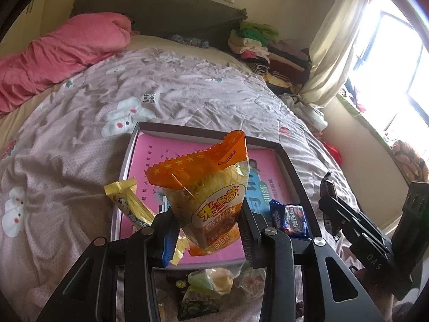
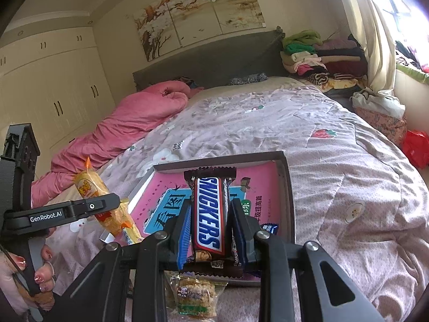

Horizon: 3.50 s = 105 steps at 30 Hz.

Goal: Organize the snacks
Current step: 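Lower the yellow snack bag into the tray with the left tool while the right tool lowers the Snickers bar, then open the right tool to release the Snickers bar while the left tool releases the yellow bag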

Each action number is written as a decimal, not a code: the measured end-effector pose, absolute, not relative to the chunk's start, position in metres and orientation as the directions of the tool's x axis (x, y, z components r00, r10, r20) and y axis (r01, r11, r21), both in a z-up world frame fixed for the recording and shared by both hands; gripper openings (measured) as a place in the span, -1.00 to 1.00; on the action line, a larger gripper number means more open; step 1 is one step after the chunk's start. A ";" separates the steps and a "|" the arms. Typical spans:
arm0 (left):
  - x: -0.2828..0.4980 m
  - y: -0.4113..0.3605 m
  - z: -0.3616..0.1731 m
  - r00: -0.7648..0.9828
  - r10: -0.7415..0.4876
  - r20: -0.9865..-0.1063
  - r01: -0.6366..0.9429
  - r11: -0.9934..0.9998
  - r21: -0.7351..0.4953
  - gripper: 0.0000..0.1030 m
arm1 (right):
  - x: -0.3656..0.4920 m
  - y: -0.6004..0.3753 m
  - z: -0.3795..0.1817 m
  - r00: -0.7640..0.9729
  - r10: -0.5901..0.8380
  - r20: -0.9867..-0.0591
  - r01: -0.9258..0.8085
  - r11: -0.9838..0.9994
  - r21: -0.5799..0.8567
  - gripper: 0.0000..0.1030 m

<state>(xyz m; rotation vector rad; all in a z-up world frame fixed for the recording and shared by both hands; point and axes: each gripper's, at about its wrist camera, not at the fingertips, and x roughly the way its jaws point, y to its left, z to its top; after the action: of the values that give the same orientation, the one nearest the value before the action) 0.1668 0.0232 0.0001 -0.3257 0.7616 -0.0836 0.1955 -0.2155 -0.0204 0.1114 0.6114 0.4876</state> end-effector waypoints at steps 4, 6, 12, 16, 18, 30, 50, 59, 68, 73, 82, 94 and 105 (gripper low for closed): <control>0.171 0.020 -0.002 0.719 -0.192 -0.668 -0.037 0.949 -0.313 -0.21 | 0.198 -0.216 -0.021 0.714 0.466 -0.523 -0.403 0.884 0.239 -0.44; 0.174 0.019 -0.003 0.716 -0.193 -0.671 -0.035 0.950 -0.311 -0.21 | 0.200 -0.218 -0.021 0.713 0.465 -0.525 -0.397 0.885 0.244 -0.44; 0.186 0.017 -0.011 0.700 -0.191 -0.688 -0.047 0.949 -0.311 -0.21 | 0.207 -0.222 -0.021 0.716 0.461 -0.525 -0.387 0.887 0.252 -0.44; 0.195 0.014 -0.017 0.685 -0.211 -0.697 -0.036 0.946 -0.322 -0.21 | 0.212 -0.224 -0.023 0.715 0.455 -0.530 -0.379 0.890 0.252 -0.44; 0.198 0.011 -0.021 0.671 -0.229 -0.705 -0.019 0.946 -0.325 -0.21 | 0.216 -0.225 -0.025 0.714 0.450 -0.537 -0.372 0.893 0.255 -0.44; 0.209 0.002 -0.043 0.608 -0.252 -0.753 -0.001 0.948 -0.318 -0.21 | 0.229 -0.214 -0.037 0.667 0.471 -0.578 -0.399 0.880 0.256 -0.44; 0.210 -0.006 -0.056 0.567 -0.239 -0.788 0.010 0.959 -0.283 -0.21 | 0.244 -0.184 -0.054 0.600 0.503 -0.622 -0.466 0.852 0.240 -0.44; 0.215 -0.003 -0.066 0.546 -0.229 -0.806 -0.005 0.961 -0.277 -0.22 | 0.250 -0.176 -0.063 0.572 0.518 -0.636 -0.475 0.841 0.258 -0.44; 0.214 -0.005 -0.068 0.542 -0.224 -0.810 -0.001 0.964 -0.267 -0.22 | 0.254 -0.170 -0.075 0.534 0.512 -0.672 -0.474 0.840 0.264 -0.44; 0.213 -0.004 -0.068 0.541 -0.221 -0.811 -0.002 0.964 -0.264 -0.22 | 0.253 -0.167 -0.077 0.518 0.513 -0.684 -0.479 0.837 0.265 -0.44; 0.213 0.000 -0.068 0.545 -0.207 -0.812 -0.015 0.967 -0.256 -0.22 | 0.250 -0.160 -0.082 0.483 0.515 -0.708 -0.501 0.826 0.259 -0.44; 0.210 -0.001 -0.068 0.545 -0.208 -0.813 -0.010 0.967 -0.254 -0.22 | 0.249 -0.160 -0.084 0.480 0.508 -0.715 -0.495 0.830 0.257 -0.43; 0.207 -0.002 -0.063 0.551 -0.222 -0.804 0.004 0.964 -0.264 -0.22 | 0.241 -0.165 -0.082 0.475 0.505 -0.720 -0.492 0.831 0.259 -0.43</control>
<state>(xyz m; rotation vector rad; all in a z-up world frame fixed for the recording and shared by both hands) 0.2069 -0.0025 -0.0634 -0.2433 0.9805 -0.1354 0.2415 -0.1652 -0.0822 0.0173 0.8862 0.6094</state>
